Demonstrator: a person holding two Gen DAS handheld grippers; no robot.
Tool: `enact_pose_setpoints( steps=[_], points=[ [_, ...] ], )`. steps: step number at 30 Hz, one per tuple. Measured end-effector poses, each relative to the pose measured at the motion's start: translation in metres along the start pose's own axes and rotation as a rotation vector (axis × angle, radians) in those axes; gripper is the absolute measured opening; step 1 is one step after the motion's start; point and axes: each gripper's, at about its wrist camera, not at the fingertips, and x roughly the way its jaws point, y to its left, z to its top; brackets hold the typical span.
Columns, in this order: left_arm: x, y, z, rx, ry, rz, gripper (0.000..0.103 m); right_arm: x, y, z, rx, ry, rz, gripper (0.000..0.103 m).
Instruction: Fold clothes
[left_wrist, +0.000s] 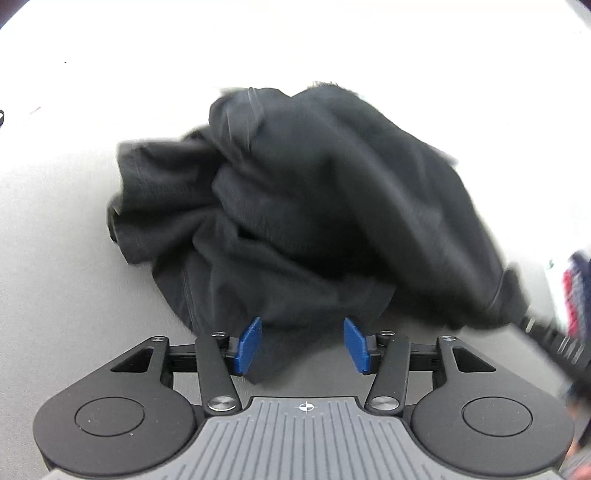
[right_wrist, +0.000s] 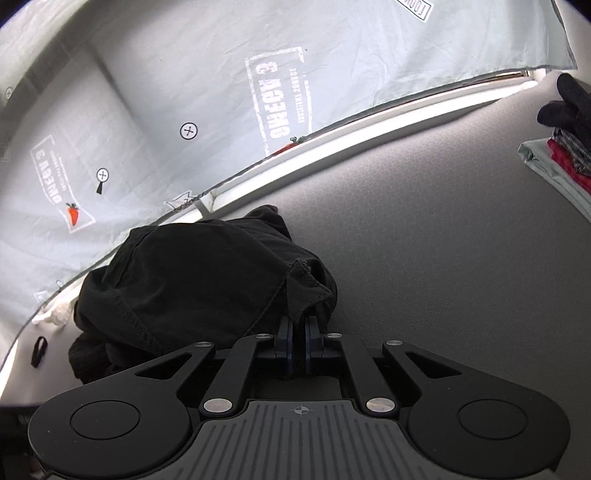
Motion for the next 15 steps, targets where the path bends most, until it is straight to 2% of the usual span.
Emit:
enact_pose_setpoints(
  steps=[2, 4, 8, 11, 15],
  points=[
    [-0.004, -0.01, 0.028, -0.026, -0.025, -0.018, 0.062, -0.011, 0.006, -0.009, -0.056, -0.002, -0.032, 0.003],
    [-0.013, -0.011, 0.032, -0.037, -0.058, -0.038, 0.064, -0.019, 0.008, -0.017, -0.1, 0.009, -0.075, 0.002],
    [0.008, -0.003, 0.053, -0.035, -0.089, -0.005, 0.066, -0.026, -0.014, -0.034, -0.078, 0.09, -0.111, 0.002],
    [0.021, 0.0, 0.071, -0.042, -0.11, 0.006, 0.071, -0.033, -0.026, -0.044, -0.076, 0.115, -0.127, 0.002],
    [0.031, -0.012, 0.1, -0.04, -0.12, 0.029, 0.072, -0.04, -0.037, -0.051, -0.042, 0.128, -0.133, 0.004]
  ],
)
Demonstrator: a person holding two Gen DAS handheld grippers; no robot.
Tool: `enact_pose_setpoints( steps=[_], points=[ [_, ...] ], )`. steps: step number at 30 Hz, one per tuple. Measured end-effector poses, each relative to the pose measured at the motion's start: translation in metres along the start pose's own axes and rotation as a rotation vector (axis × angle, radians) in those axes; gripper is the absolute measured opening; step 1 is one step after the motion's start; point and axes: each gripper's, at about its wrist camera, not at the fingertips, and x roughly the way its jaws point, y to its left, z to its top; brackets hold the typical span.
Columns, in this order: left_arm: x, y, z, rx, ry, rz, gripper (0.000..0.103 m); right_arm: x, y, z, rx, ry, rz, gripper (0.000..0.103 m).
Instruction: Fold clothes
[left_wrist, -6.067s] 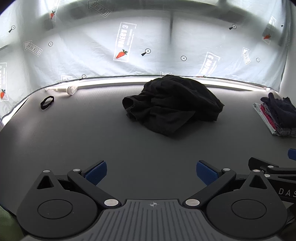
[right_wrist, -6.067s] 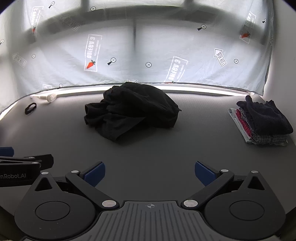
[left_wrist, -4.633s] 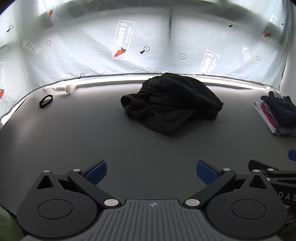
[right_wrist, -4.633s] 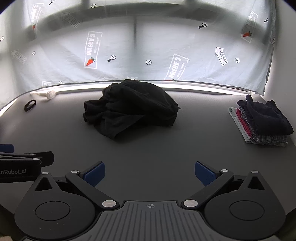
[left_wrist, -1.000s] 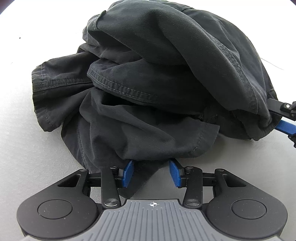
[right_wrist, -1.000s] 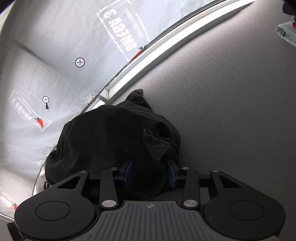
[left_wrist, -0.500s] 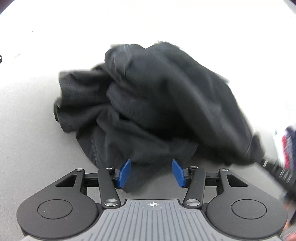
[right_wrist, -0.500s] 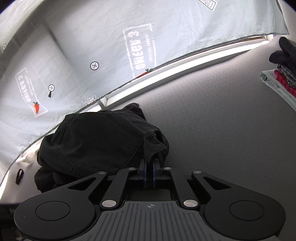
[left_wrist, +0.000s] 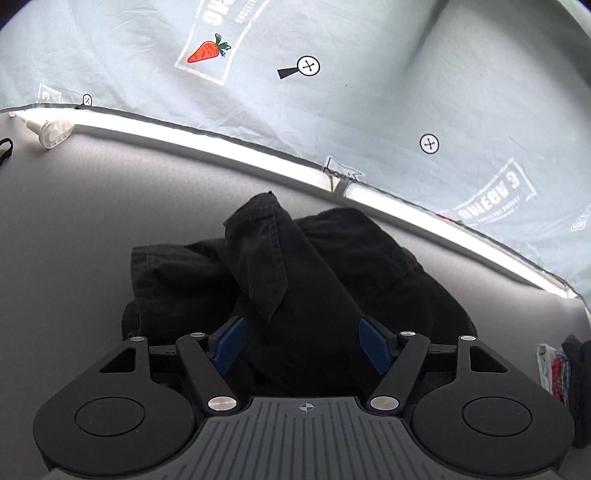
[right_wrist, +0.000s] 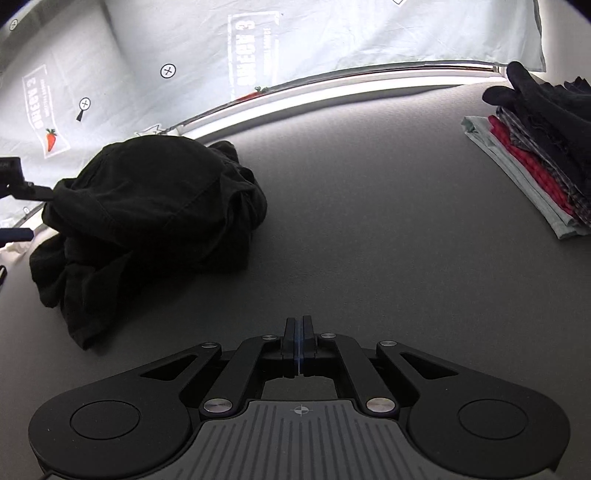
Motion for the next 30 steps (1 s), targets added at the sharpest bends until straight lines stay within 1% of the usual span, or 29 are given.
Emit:
enact_pose_setpoints(
  steps=[1, 3, 4, 7, 9, 11, 12, 14, 15, 16, 17, 19, 23, 24, 25, 26, 27, 29, 30],
  points=[
    [0.006, -0.005, 0.007, 0.012, 0.009, 0.01, 0.071, -0.001, -0.001, -0.002, 0.012, 0.002, 0.001, 0.004],
    [0.021, -0.017, 0.017, 0.045, 0.056, 0.05, 0.069, -0.001, 0.001, -0.004, 0.017, 0.004, 0.001, 0.004],
    [0.027, -0.02, 0.02, 0.057, 0.073, 0.073, 0.063, -0.001, 0.001, -0.006, 0.014, 0.003, 0.0, 0.004],
    [0.042, -0.025, 0.016, 0.09, 0.086, 0.097, 0.062, -0.003, 0.006, -0.008, 0.005, -0.003, 0.001, 0.004],
    [0.048, -0.026, 0.01, 0.129, 0.124, 0.093, 0.062, -0.001, 0.008, -0.008, 0.008, 0.013, 0.028, 0.006],
    [0.053, -0.022, 0.008, 0.118, 0.157, 0.078, 0.061, 0.001, 0.01, -0.007, 0.012, 0.029, 0.054, 0.011],
    [0.053, -0.017, 0.007, 0.096, 0.165, 0.065, 0.06, 0.002, 0.011, -0.008, 0.014, 0.036, 0.059, 0.012],
    [0.052, -0.008, 0.005, 0.053, 0.181, 0.037, 0.048, 0.003, 0.015, -0.009, 0.005, 0.039, 0.057, 0.013],
    [0.047, -0.005, 0.004, 0.032, 0.161, 0.031, 0.043, 0.003, 0.018, -0.01, 0.001, 0.04, 0.058, 0.013],
    [0.041, -0.001, 0.002, 0.012, 0.14, 0.025, 0.035, 0.004, 0.021, -0.011, -0.002, 0.041, 0.06, 0.014],
    [0.036, 0.003, 0.0, -0.009, 0.119, 0.019, 0.033, 0.004, 0.023, -0.011, -0.003, 0.043, 0.067, 0.016],
    [0.021, 0.0, -0.007, 0.013, 0.067, 0.028, 0.03, 0.005, 0.027, -0.012, -0.001, 0.048, 0.083, 0.017],
    [0.005, -0.003, -0.024, 0.017, 0.021, 0.047, 0.026, 0.009, 0.035, -0.014, -0.014, 0.059, 0.095, 0.017],
    [0.001, -0.001, -0.027, 0.003, 0.017, 0.047, 0.026, 0.009, 0.037, -0.014, -0.018, 0.058, 0.099, 0.017],
    [-0.003, 0.002, -0.029, -0.008, 0.016, 0.041, 0.019, 0.008, 0.039, -0.014, -0.023, 0.056, 0.104, 0.017],
    [-0.008, 0.005, -0.031, -0.02, 0.015, 0.035, 0.005, 0.007, 0.041, -0.013, -0.025, 0.052, 0.107, 0.018],
    [-0.012, 0.009, -0.035, -0.03, 0.02, 0.036, 0.005, 0.006, 0.043, -0.013, -0.026, 0.048, 0.109, 0.018],
    [-0.021, 0.017, -0.043, -0.052, 0.031, 0.038, 0.001, 0.005, 0.045, -0.013, -0.03, 0.043, 0.114, 0.02],
    [-0.023, 0.02, -0.052, -0.036, 0.044, 0.067, 0.001, 0.005, 0.046, -0.013, -0.027, 0.043, 0.118, 0.022]
  ],
)
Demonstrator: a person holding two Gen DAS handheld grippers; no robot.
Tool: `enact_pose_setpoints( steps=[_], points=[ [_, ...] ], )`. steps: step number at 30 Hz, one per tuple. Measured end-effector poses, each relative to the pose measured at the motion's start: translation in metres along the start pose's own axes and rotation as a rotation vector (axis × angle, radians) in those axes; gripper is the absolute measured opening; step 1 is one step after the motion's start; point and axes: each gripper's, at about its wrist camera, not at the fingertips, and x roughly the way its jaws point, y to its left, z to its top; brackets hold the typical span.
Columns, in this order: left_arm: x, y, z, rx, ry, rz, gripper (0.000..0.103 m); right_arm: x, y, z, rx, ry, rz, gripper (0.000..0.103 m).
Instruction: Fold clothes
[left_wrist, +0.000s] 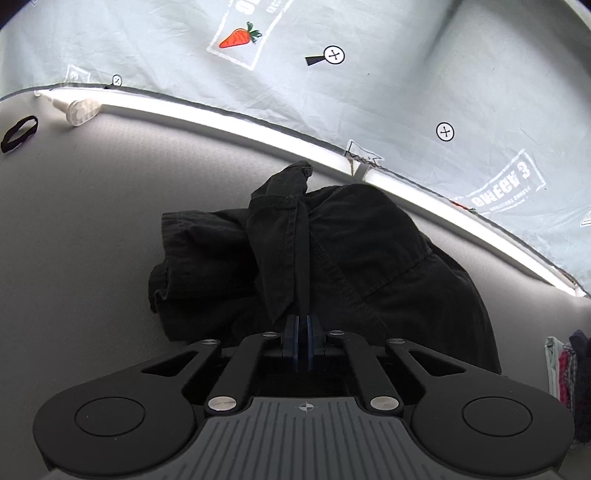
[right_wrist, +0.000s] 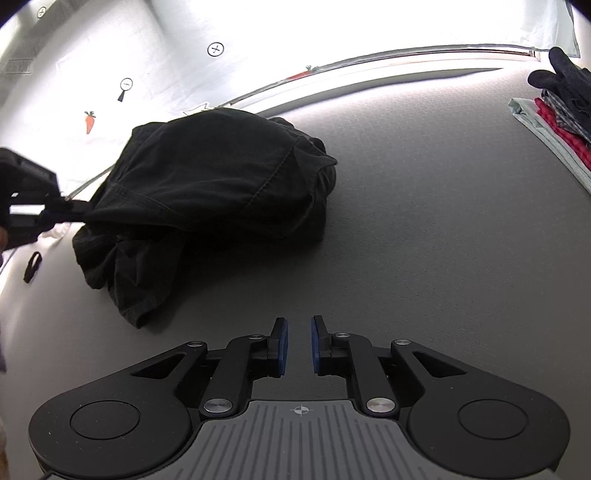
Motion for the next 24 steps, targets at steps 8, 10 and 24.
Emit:
enact_pose_setpoints(
  steps=[8, 10, 24],
  points=[
    [-0.015, 0.004, -0.011, 0.146, -0.033, 0.062, 0.005, -0.004, 0.031, 0.01, -0.099, -0.087, 0.008, 0.051],
    [-0.017, 0.008, -0.007, 0.135, -0.033, 0.052, 0.006, -0.005, 0.061, 0.017, -0.241, -0.158, 0.004, 0.054],
    [0.004, 0.086, 0.011, -0.031, 0.048, 0.023, 0.01, 0.08, 0.195, 0.032, -0.891, -0.359, -0.056, 0.067]
  ],
)
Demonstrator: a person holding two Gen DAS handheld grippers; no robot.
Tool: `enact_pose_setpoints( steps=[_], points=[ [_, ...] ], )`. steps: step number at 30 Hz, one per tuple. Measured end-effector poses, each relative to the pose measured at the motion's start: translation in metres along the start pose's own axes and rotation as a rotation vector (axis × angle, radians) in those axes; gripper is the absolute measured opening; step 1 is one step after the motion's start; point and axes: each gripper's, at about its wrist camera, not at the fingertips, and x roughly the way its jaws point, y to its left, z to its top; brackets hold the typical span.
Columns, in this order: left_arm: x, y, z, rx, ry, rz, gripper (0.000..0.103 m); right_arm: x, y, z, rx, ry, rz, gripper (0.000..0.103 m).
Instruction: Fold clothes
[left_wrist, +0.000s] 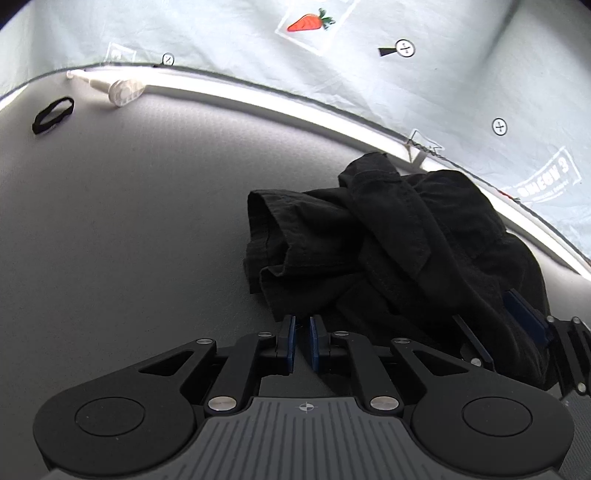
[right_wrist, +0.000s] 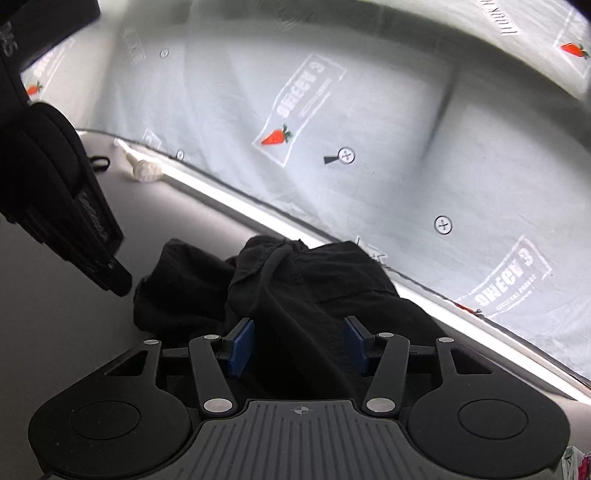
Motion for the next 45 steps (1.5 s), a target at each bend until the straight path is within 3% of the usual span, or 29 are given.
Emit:
enact_pose_setpoints(
  steps=[4, 8, 10, 14, 18, 20, 22, 29, 32, 36, 39, 42, 45],
  points=[
    [0.01, 0.011, 0.004, -0.007, 0.016, 0.003, 0.01, 0.022, 0.009, 0.001, -0.058, 0.007, -0.083, 0.067],
    [0.022, 0.016, 0.006, -0.027, 0.049, -0.024, 0.011, 0.032, 0.015, 0.004, -0.077, -0.003, -0.165, 0.037],
    [0.025, 0.016, 0.005, -0.012, 0.05, -0.021, 0.011, 0.039, 0.027, 0.008, -0.119, -0.003, -0.235, 0.032],
    [0.032, 0.015, 0.006, -0.003, 0.072, -0.033, 0.013, 0.066, 0.051, 0.011, -0.245, 0.078, -0.275, 0.039],
    [0.034, 0.014, 0.007, 0.005, 0.077, -0.036, 0.014, 0.067, 0.044, 0.006, -0.224, 0.048, -0.281, 0.018],
    [0.034, 0.014, 0.006, 0.017, 0.074, -0.028, 0.014, 0.061, 0.045, 0.003, -0.26, 0.017, -0.369, 0.009],
    [0.033, 0.015, 0.007, 0.021, 0.071, -0.026, 0.014, 0.052, 0.043, -0.001, -0.278, -0.024, -0.483, 0.008],
    [0.024, 0.01, 0.002, 0.039, 0.035, -0.03, 0.018, 0.016, -0.008, 0.002, -0.149, -0.069, -0.694, 0.008],
    [0.017, 0.001, -0.002, 0.054, 0.016, -0.073, 0.021, -0.006, -0.033, -0.006, -0.099, -0.057, -0.764, 0.008],
    [0.003, -0.011, -0.006, 0.057, -0.024, -0.136, 0.027, -0.038, -0.056, -0.02, -0.011, -0.017, -0.8, 0.008],
    [-0.009, -0.017, -0.011, 0.052, -0.048, -0.174, 0.037, -0.054, -0.068, -0.035, 0.027, 0.059, -0.819, 0.008],
    [-0.017, -0.016, -0.015, 0.025, -0.035, -0.201, 0.038, -0.071, -0.069, -0.069, 0.024, 0.156, -0.821, 0.007],
    [-0.025, -0.014, -0.022, -0.003, -0.012, -0.216, 0.038, -0.088, -0.062, -0.102, 0.042, 0.257, -0.739, 0.006]
  ],
)
